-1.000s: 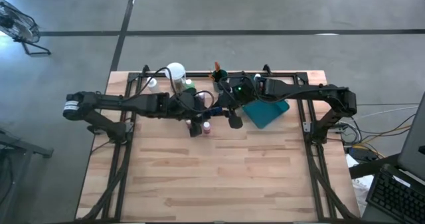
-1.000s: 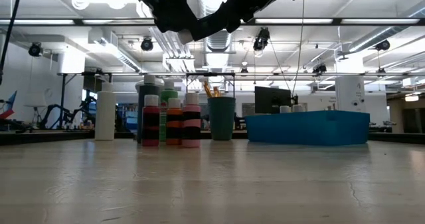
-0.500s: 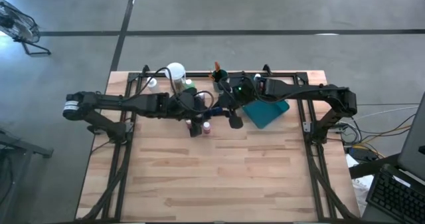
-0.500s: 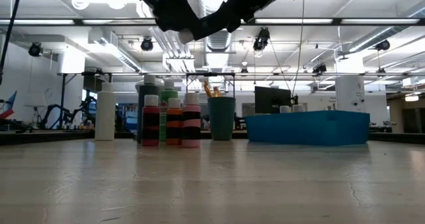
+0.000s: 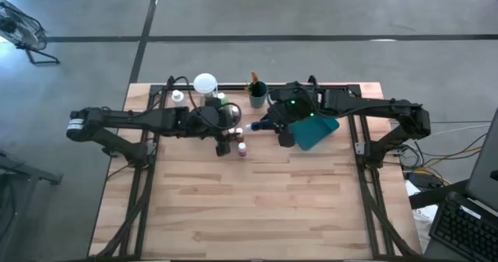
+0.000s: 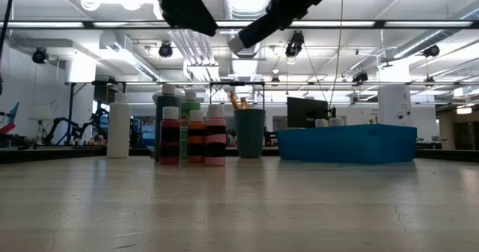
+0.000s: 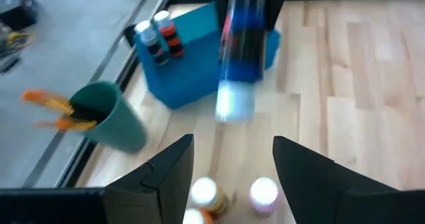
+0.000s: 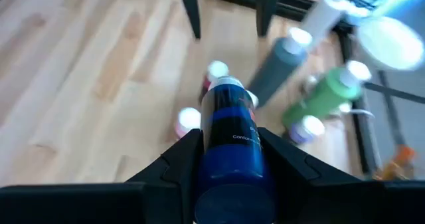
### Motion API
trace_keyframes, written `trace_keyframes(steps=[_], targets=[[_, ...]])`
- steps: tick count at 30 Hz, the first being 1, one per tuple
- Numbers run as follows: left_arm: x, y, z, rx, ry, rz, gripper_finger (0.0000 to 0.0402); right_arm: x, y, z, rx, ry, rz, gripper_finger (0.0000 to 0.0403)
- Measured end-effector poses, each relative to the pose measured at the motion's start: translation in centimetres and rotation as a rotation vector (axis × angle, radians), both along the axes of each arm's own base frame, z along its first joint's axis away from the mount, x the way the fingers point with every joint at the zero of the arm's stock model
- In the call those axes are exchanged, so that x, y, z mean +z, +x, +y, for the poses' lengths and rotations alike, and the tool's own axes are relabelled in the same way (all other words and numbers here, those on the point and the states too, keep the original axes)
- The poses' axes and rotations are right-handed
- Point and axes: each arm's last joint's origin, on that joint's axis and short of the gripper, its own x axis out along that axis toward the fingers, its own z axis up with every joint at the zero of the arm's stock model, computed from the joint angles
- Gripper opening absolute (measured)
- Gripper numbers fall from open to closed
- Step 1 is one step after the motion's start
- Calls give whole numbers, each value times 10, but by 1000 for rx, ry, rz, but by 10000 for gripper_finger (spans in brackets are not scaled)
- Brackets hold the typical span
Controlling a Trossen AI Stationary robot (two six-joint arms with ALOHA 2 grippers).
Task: Pick & Place Paint Supplies
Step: Put the small blue paint bottle into the blue bin
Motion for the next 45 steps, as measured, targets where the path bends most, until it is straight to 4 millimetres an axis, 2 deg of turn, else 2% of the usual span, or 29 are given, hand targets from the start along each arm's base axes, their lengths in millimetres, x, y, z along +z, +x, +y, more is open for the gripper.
trace_keyframes(steps=[5, 9, 16, 19, 22, 31, 45], targets=[[-17, -4, 0, 28, -2, -92, 212, 8, -23, 4, -37, 2, -81, 121], [-33, -4, 0, 21, 11, -250, 212, 11, -45, 9, -60, 15, -224, 121], [-44, -7, -2, -73, 75, -744, 213, 11, -76, 16, -65, 8, -629, 120], [-43, -14, -3, -112, 144, -963, 214, 8, -82, 19, -41, -13, -811, 120], [-42, -16, -4, -134, 203, -1096, 213, 4, -83, 21, -11, -23, -950, 121], [-33, 24, -1, -158, 235, -1128, 216, -4, -65, 23, 71, 2, -1009, 120], [-14, 70, 3, -309, 281, -1193, 257, 4, -67, 29, 119, -41, -1069, 121]])
